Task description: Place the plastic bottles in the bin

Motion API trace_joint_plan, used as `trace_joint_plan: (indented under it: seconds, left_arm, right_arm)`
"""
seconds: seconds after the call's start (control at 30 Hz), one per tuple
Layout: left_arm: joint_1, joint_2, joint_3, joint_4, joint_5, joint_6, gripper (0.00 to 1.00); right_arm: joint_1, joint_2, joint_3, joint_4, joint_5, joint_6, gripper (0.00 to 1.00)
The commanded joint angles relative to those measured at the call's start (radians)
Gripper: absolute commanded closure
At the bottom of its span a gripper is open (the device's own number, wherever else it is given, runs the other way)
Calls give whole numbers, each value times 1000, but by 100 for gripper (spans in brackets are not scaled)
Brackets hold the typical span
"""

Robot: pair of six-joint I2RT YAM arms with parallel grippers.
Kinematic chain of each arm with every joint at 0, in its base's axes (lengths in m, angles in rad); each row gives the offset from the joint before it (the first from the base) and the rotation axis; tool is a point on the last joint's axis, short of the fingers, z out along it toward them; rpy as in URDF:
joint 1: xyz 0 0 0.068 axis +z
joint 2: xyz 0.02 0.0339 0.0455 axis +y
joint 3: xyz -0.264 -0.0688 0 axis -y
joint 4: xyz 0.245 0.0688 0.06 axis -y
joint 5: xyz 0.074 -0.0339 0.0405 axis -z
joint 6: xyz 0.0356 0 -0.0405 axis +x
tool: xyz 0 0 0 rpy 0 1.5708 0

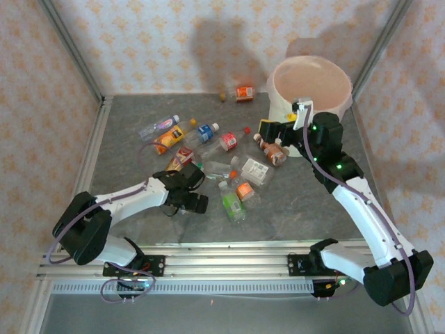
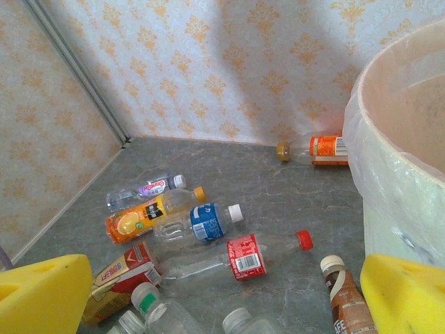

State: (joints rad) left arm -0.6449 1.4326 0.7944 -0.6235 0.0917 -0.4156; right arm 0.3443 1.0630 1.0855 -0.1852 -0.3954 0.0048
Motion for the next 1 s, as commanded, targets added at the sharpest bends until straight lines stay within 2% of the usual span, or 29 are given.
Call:
trace_joint_plan:
  seconds: [0.0, 0.13, 0.37, 0.5, 0.6, 0.77, 0.9, 0.97]
  left_arm:
    - [-23, 38, -8, -20, -157, -45, 4]
    - [-70, 72, -6, -14, -205, -43, 11]
    - [-93, 45, -4, -7, -205, -43, 41]
    - [-92, -40, 0, -8, -198, -27, 50]
    - [-93, -133, 19, -8, -178, 0, 54]
    - [-93, -260, 103, 28, -123, 46, 55]
    - [-93, -335, 137, 180, -35, 60, 55]
    - [-93, -345, 148, 248, -27, 65, 55]
  right_arm:
    - [5, -12, -2, 20, 12, -15, 1]
    - [4, -12, -1, 18, 16, -17, 1]
    - [5, -9, -5, 22, 13, -6, 1]
    - [5, -8, -5, 42, 17, 24, 1]
    - [4, -7, 0, 58, 4, 53, 1]
    - [5, 24, 42, 38, -115, 97, 1]
    - [7, 73, 109, -23, -185, 184, 1]
    - [8, 99, 157, -57, -227, 245, 1]
